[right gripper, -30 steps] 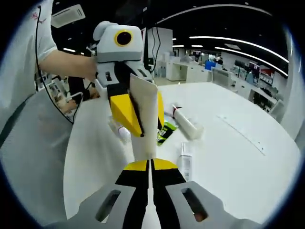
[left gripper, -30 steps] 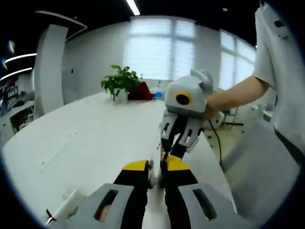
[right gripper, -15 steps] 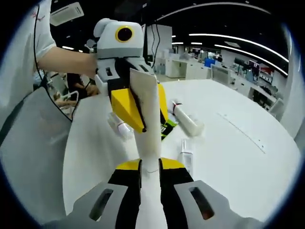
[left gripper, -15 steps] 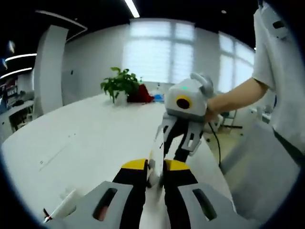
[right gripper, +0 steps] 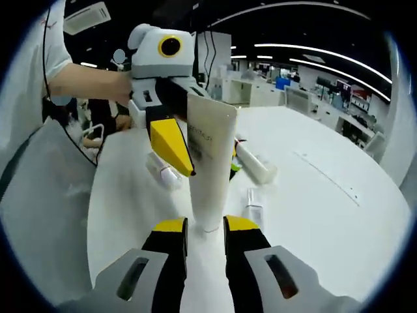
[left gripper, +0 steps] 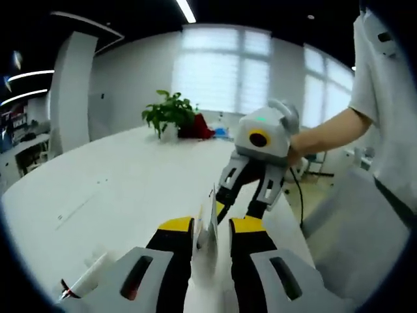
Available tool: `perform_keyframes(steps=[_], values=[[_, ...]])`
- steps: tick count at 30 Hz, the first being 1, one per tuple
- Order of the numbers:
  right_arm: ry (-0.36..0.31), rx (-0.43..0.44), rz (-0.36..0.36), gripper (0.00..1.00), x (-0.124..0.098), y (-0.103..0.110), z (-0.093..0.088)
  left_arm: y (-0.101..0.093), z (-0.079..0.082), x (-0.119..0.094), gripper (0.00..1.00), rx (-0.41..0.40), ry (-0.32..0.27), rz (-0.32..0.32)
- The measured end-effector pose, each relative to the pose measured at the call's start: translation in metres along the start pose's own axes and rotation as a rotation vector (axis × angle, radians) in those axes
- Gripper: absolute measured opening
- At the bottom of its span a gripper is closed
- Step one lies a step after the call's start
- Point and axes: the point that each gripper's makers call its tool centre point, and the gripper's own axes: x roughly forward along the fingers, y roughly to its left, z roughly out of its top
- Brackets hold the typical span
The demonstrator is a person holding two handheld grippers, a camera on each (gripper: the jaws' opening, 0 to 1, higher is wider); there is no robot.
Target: Arrange the skincare products in the storage area until every visible bottle or jar stands upright without overlapping.
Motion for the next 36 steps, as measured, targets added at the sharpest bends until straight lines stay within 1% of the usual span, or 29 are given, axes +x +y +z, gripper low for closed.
perform_keyframes(steps=[2, 5, 7, 12, 16, 23, 27, 30, 36], values=[[0.007, 0.004, -0.008, 0.25, -0.001, 0.001, -0.002, 0.002, -0.002, -0.003, 0.18, -0.01, 0.005, 0.023], [0.01, 0.012, -0.017, 0.3, -0.003, 0.005, -0.002, 0.004, -0.002, -0.009, 0.25, -0.032, -0.005, 0.062], [0.009, 0.02, -0.025, 0.32, -0.004, 0.008, -0.002, 0.003, -0.002, -0.014, 0.3, -0.05, -0.016, 0.082], [0.002, 0.055, -0.055, 0.39, -0.007, 0.015, -0.003, -0.001, -0.006, -0.026, 0.39, -0.088, -0.023, 0.131], [-0.001, 0.088, -0.072, 0.47, -0.011, 0.025, -0.005, -0.003, -0.011, -0.042, 0.47, -0.139, -0.032, 0.204], [0.001, 0.137, -0.087, 0.57, -0.018, 0.048, -0.011, -0.015, -0.028, -0.07, 0.62, -0.225, -0.048, 0.309], [0.005, 0.171, -0.109, 0.66, -0.021, 0.059, -0.015, -0.023, -0.041, -0.086, 0.67, -0.283, -0.05, 0.356], [0.001, 0.195, -0.12, 0.71, -0.024, 0.065, -0.016, -0.032, -0.048, -0.099, 0.73, -0.323, -0.057, 0.4], [-0.005, 0.209, -0.139, 0.79, -0.031, 0.077, -0.012, -0.042, -0.059, -0.124, 0.81, -0.363, -0.056, 0.477]])
